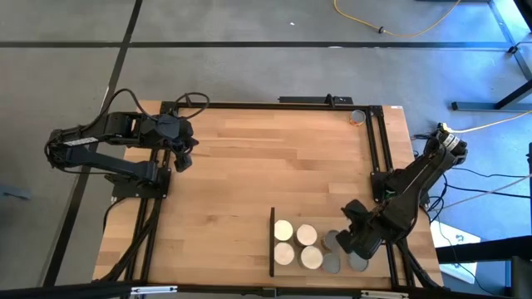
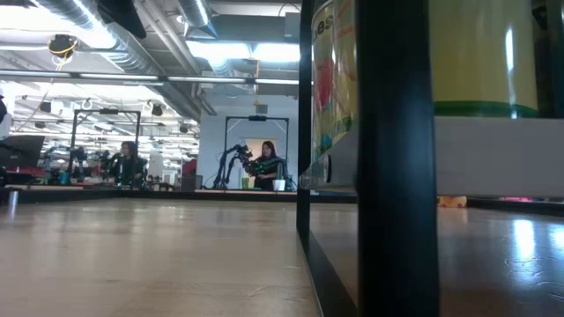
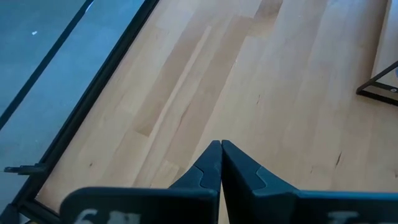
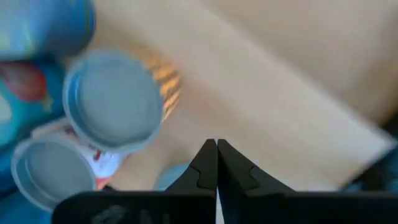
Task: Pick and place cans onto a shelf
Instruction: Put the canned pineapple rings on the shelf
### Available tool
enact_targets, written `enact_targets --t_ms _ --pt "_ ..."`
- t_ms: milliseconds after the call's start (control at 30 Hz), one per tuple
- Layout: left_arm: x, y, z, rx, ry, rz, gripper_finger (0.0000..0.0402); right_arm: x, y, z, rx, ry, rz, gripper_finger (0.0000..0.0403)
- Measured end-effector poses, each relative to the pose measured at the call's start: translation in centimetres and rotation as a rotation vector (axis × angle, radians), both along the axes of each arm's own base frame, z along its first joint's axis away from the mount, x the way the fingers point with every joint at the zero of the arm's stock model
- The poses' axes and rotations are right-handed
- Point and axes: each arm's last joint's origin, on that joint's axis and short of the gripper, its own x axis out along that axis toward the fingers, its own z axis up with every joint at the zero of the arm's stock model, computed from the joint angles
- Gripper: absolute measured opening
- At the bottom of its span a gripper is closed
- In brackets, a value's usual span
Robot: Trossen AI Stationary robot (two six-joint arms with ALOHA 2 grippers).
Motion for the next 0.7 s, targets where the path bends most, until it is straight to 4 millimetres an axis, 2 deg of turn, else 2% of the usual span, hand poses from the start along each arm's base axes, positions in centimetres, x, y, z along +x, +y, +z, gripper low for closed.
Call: enact_targets --t_ms 167,333,533,700 --pt "0.0 0.0 0.0 -0.004 -0.003 0.005 0.0000 -0.4 -1.3 3.2 -0.100 0.069 -0.034 0.0000" --pt "0.0 0.0 0.0 -0.004 -0.004 0.005 0.0000 -0.5 -2.5 5.2 -0.155 0.122 -0.067 0.0000" --pt "0.0 0.0 0.0 -0.004 -0.004 0.006 0.0001 0.0 -3.3 5.9 -0.144 0.113 -0.101 0.0007" --pt "0.0 0.0 0.0 -0.027 -0.015 0.032 0.0025 0.6 -4.2 5.9 -0.162 0.096 -0.140 0.0008"
